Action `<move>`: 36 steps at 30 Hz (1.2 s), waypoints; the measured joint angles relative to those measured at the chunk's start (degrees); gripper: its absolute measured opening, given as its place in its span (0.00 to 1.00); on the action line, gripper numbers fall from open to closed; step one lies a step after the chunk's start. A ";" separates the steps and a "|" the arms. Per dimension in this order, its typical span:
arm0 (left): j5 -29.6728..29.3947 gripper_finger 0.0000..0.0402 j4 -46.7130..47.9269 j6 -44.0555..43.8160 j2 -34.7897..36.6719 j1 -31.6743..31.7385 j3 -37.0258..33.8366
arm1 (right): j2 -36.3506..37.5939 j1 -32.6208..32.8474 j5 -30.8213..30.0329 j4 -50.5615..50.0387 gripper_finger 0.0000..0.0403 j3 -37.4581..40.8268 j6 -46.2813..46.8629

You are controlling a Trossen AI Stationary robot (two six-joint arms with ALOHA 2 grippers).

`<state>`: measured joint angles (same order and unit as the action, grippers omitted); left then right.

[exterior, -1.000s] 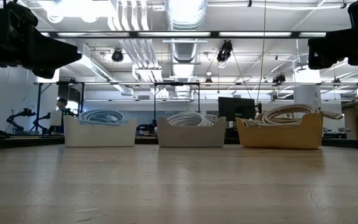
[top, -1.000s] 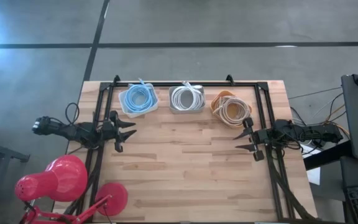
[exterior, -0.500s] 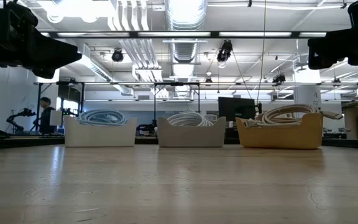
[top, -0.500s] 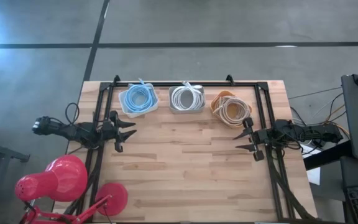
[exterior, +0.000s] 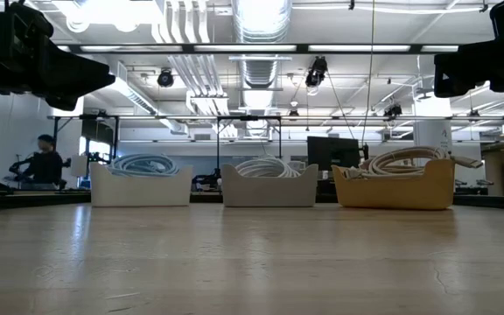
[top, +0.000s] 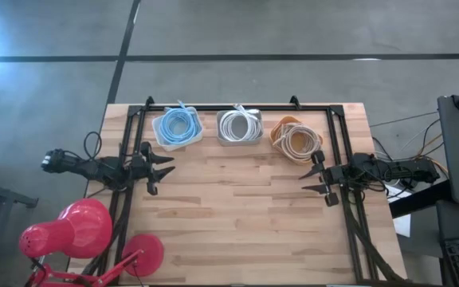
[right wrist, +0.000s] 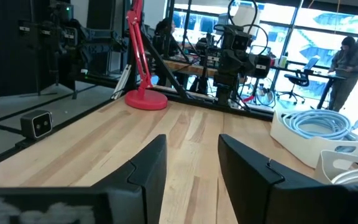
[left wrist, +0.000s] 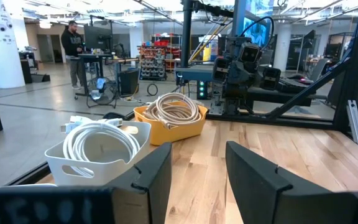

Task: Pick & Place USB Port
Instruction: Return to Home Position

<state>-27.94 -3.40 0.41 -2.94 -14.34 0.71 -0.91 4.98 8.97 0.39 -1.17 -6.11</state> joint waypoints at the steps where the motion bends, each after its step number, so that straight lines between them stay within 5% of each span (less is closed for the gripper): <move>1: 0.00 0.39 0.00 0.00 0.00 -0.01 0.00 | 0.00 0.01 0.00 0.01 0.35 0.00 -0.06; 36: 0.01 0.39 0.00 0.00 0.00 0.00 0.00 | 0.00 -0.01 0.00 0.01 0.34 -0.02 0.07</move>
<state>-27.94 -3.40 0.40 -2.94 -14.33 0.71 -0.91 4.97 8.97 0.40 -1.19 -6.04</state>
